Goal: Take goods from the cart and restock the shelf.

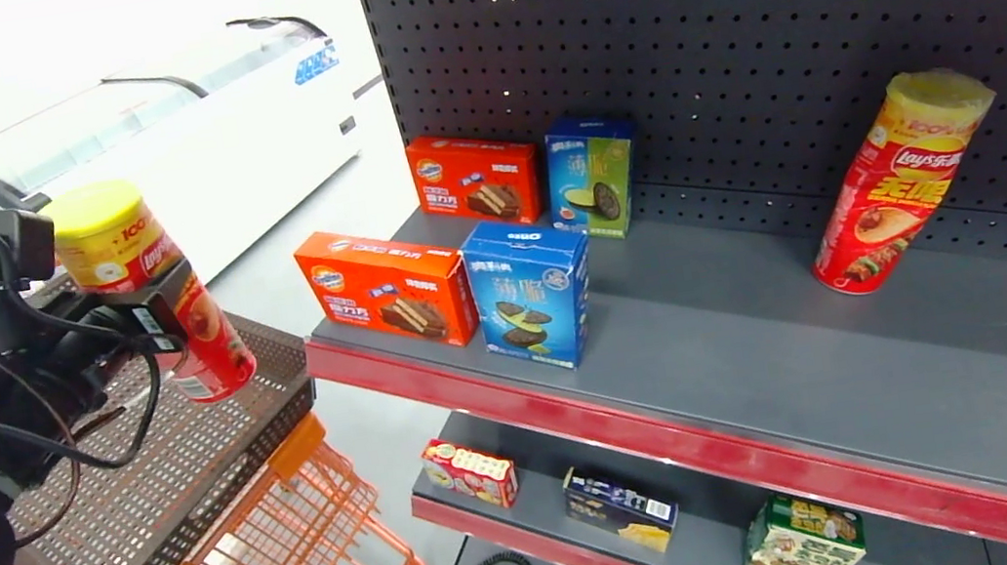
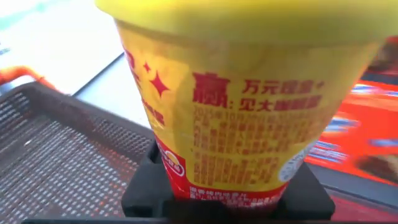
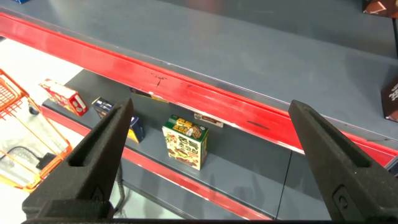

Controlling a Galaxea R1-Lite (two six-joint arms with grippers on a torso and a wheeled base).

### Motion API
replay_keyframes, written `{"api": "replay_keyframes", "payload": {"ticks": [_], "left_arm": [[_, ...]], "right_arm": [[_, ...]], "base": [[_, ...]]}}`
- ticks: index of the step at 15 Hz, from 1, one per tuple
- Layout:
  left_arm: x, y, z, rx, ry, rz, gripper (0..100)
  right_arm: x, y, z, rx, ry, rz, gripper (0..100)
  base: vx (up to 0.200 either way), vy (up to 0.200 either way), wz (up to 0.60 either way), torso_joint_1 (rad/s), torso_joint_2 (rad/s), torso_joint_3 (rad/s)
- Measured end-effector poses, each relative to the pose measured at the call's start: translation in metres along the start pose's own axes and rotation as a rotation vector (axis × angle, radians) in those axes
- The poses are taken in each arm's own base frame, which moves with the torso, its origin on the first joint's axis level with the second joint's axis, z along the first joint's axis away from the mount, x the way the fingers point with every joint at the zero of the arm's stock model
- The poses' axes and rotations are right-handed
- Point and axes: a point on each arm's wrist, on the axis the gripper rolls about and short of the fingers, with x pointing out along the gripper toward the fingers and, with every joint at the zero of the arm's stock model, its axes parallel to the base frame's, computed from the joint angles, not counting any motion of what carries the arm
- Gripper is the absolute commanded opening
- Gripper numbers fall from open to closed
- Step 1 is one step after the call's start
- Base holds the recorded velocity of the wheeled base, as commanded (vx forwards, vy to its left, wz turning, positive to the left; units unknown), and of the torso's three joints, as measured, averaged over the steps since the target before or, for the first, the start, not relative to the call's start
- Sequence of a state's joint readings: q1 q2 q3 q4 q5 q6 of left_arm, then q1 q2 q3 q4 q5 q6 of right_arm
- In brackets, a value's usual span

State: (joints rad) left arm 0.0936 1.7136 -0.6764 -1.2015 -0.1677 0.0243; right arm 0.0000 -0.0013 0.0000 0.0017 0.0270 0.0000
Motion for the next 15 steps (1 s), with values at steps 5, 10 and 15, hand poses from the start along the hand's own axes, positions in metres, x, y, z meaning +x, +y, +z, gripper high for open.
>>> {"api": "replay_keyframes", "payload": {"ticks": [5, 10, 15], "left_arm": [[-0.029, -0.03, 0.025, -0.021, 0.009, -0.139, 0], [-0.062, -0.073, 0.037, -0.046, 0.017, -0.333, 0], [-0.084, -0.103, 0.031, -0.071, 0.044, -0.497, 0]], "right_arm": [[0.0, 0.0, 0.0, 0.0, 0.0, 0.0, 100], [0.0, 0.0, 0.0, 0.0, 0.0, 0.0, 100], [0.0, 0.0, 0.0, 0.0, 0.0, 0.0, 100]], "base": [[0.0, 0.0, 0.0, 0.0, 0.0, 0.0], [0.0, 0.0, 0.0, 0.0, 0.0, 0.0], [0.0, 0.0, 0.0, 0.0, 0.0, 0.0]]}}
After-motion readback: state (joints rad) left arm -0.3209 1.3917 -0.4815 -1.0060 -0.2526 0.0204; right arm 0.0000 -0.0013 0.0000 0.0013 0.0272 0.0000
